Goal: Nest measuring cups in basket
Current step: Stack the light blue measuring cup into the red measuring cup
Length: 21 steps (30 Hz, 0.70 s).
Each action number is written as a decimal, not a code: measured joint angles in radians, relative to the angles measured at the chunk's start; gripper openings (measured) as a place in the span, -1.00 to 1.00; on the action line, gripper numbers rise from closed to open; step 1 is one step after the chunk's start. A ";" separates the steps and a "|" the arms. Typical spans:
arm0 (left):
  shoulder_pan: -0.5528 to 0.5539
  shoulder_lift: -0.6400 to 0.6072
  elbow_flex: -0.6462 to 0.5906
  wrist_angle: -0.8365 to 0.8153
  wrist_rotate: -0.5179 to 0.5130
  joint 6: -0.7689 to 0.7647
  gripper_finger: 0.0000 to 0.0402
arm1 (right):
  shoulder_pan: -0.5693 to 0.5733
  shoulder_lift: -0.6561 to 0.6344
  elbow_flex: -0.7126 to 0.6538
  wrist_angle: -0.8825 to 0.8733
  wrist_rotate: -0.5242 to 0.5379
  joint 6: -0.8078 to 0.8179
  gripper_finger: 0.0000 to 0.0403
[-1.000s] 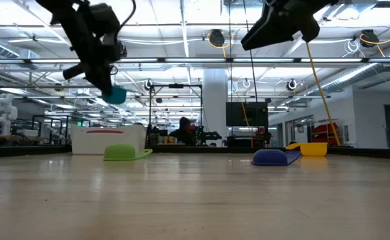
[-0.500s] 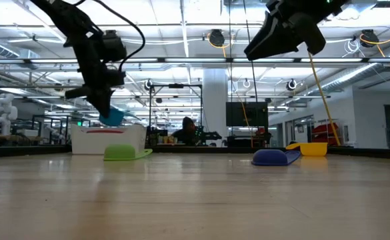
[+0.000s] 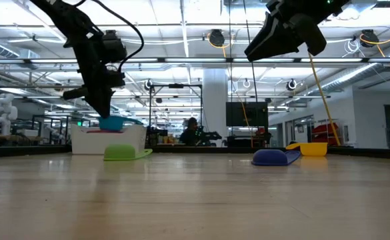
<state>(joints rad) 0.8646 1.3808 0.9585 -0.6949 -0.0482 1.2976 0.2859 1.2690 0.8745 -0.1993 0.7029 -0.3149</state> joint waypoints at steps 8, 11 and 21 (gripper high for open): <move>-0.002 0.023 0.000 0.005 -0.064 0.031 -0.74 | 0.005 0.000 0.000 0.000 -0.001 0.002 -0.35; -0.002 0.023 0.000 0.019 -0.076 0.029 -0.74 | 0.004 0.000 0.000 0.000 -0.001 0.003 -0.35; -0.008 0.023 0.000 0.019 -0.095 0.029 -0.96 | 0.005 0.000 0.000 0.000 -0.001 0.001 -0.35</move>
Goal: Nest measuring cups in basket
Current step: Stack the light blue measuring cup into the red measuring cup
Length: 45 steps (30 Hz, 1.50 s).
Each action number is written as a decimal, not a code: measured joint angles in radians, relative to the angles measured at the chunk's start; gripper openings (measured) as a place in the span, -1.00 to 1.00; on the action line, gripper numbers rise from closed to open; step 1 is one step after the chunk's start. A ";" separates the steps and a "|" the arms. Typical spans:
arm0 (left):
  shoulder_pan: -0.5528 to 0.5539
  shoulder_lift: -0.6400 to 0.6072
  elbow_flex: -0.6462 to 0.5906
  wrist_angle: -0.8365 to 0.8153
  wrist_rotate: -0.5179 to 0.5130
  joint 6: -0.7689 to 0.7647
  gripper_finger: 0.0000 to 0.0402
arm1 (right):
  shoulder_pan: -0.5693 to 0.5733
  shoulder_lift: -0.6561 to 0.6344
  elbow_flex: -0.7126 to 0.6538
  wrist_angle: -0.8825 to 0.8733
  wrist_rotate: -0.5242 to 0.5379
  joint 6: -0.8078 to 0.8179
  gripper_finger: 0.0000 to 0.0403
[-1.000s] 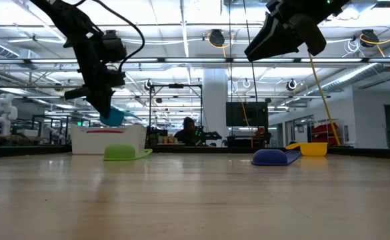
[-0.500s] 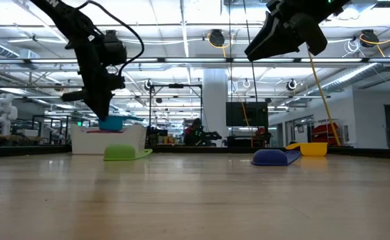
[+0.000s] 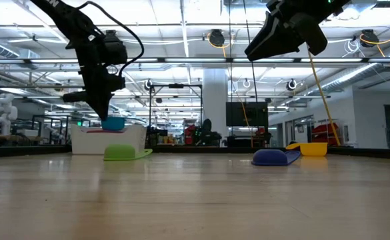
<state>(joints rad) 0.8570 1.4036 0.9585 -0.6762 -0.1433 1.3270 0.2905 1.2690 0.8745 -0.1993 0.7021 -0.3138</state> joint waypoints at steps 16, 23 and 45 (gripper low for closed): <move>-0.035 -0.001 0.033 -0.054 -0.072 -0.081 -0.90 | 0.000 0.000 0.000 0.000 0.000 0.004 -0.35; -0.034 -0.001 0.033 -0.062 -0.070 -0.076 -0.83 | 0.000 0.000 0.000 0.000 0.000 0.010 -0.35; -0.037 0.049 0.116 -0.130 -0.099 -0.244 -0.82 | 0.008 0.000 0.000 0.000 -0.001 0.006 -0.35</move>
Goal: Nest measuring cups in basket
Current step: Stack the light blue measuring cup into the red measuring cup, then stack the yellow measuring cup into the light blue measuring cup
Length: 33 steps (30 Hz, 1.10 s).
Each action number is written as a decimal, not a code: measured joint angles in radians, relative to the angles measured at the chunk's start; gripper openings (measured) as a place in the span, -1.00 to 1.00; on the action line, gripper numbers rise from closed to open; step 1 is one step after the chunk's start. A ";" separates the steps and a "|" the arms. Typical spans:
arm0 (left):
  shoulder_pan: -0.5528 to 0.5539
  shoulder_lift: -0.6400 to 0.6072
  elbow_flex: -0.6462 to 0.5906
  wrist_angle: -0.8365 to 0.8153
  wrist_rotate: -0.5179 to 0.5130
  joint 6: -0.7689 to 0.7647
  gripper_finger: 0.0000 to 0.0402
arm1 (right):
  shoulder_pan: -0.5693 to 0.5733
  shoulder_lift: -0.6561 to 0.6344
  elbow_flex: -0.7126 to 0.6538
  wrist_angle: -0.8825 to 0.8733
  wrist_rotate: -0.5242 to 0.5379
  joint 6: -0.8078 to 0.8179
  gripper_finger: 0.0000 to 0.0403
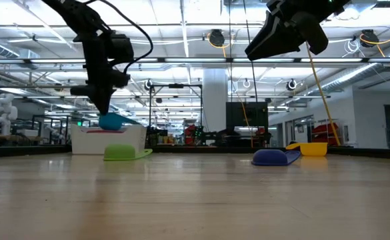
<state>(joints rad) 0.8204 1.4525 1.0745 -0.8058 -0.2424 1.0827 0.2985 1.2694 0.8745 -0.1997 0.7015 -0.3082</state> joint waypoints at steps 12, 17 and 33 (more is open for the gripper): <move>-0.004 0.056 0.006 -0.041 0.000 -0.025 -0.82 | 0.002 0.000 0.000 0.000 0.000 -0.008 -0.35; -0.004 0.087 0.005 -0.045 -0.003 -0.092 -0.74 | 0.013 0.000 0.000 0.000 0.001 -0.019 -0.35; -0.263 -0.007 0.114 -0.134 -0.100 -0.602 -0.60 | 0.013 0.000 0.000 0.000 0.004 0.037 -0.35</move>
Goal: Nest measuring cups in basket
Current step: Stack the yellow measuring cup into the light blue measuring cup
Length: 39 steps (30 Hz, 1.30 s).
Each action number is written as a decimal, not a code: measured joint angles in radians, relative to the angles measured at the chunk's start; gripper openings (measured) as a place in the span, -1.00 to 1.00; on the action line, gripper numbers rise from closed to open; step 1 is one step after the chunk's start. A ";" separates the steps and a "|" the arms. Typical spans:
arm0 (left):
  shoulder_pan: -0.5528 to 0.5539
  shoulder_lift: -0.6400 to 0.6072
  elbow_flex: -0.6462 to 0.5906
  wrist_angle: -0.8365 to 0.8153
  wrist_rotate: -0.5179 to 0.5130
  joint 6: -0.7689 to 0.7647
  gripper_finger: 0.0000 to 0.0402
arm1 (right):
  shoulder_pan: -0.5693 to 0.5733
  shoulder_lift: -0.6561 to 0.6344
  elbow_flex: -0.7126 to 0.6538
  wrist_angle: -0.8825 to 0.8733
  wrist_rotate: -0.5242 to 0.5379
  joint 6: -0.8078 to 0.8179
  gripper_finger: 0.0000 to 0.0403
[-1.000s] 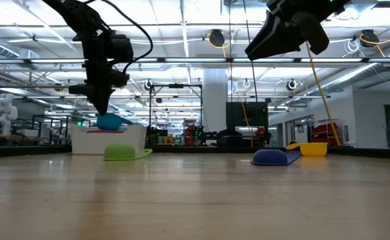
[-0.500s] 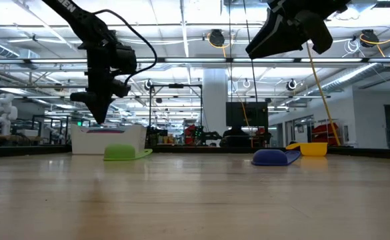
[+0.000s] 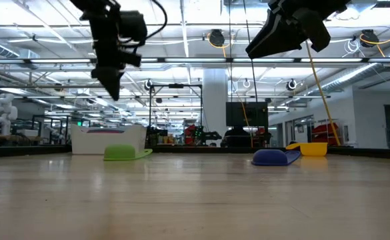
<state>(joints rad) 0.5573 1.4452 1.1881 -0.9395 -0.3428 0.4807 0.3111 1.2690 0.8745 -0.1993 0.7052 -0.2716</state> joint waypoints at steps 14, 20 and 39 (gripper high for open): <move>-0.470 -0.020 -0.050 0.197 -0.068 -0.360 -0.98 | 0.000 0.000 0.000 -0.060 0.018 0.265 -0.27; -0.618 -0.021 -0.051 0.311 -0.100 -0.398 -0.90 | -0.045 0.000 0.000 -0.225 0.158 0.553 -0.19; -0.660 -0.021 -0.067 0.437 -0.104 -0.377 -0.88 | -0.710 0.011 0.093 -0.615 -0.337 0.720 0.11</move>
<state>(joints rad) -0.1024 1.4246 1.1213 -0.5029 -0.4473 0.1039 -0.3989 1.2804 0.9670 -0.8140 0.3680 0.4489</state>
